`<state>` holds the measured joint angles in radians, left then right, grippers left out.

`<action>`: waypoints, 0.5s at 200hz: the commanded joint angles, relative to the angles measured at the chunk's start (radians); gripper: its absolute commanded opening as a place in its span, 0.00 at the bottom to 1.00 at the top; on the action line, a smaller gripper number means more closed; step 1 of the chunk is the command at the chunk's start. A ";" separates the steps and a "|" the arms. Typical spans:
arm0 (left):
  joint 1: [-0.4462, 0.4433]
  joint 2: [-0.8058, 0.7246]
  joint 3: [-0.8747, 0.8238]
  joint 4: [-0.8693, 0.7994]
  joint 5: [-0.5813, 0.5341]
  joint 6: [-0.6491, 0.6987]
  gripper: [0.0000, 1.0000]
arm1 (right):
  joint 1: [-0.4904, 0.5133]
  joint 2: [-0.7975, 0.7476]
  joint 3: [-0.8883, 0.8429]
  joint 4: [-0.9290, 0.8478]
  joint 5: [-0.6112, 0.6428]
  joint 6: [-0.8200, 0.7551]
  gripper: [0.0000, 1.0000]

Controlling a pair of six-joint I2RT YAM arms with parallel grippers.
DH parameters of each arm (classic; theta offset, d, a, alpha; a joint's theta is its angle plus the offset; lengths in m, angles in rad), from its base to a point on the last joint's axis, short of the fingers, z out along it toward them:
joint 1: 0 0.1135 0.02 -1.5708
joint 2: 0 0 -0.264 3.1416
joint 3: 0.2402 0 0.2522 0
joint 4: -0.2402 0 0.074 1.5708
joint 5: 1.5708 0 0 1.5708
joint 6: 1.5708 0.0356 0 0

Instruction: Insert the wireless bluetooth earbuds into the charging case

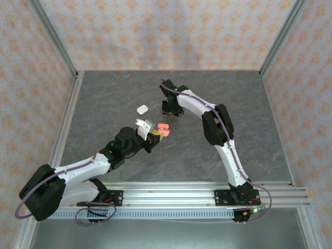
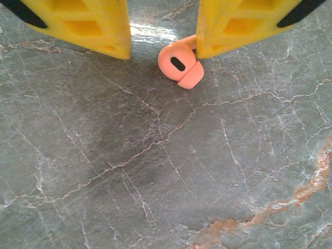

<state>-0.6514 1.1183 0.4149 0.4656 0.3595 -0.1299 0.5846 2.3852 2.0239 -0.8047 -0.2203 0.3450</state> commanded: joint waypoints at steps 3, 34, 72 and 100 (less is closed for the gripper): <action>0.015 -0.032 0.038 -0.028 -0.010 0.044 0.00 | 0.006 0.009 0.007 -0.053 0.034 -0.007 0.31; 0.016 -0.028 0.057 -0.062 0.007 0.062 0.00 | 0.005 -0.012 -0.038 -0.064 0.035 -0.015 0.25; 0.016 -0.026 0.059 -0.064 0.009 0.056 0.00 | -0.007 -0.097 -0.170 -0.026 0.039 -0.011 0.21; 0.016 -0.028 0.061 -0.069 0.009 0.053 0.00 | -0.018 -0.171 -0.279 -0.006 0.043 -0.011 0.21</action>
<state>-0.6403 1.1057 0.4465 0.4057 0.3599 -0.0956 0.5804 2.2681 1.8301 -0.7708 -0.2165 0.3389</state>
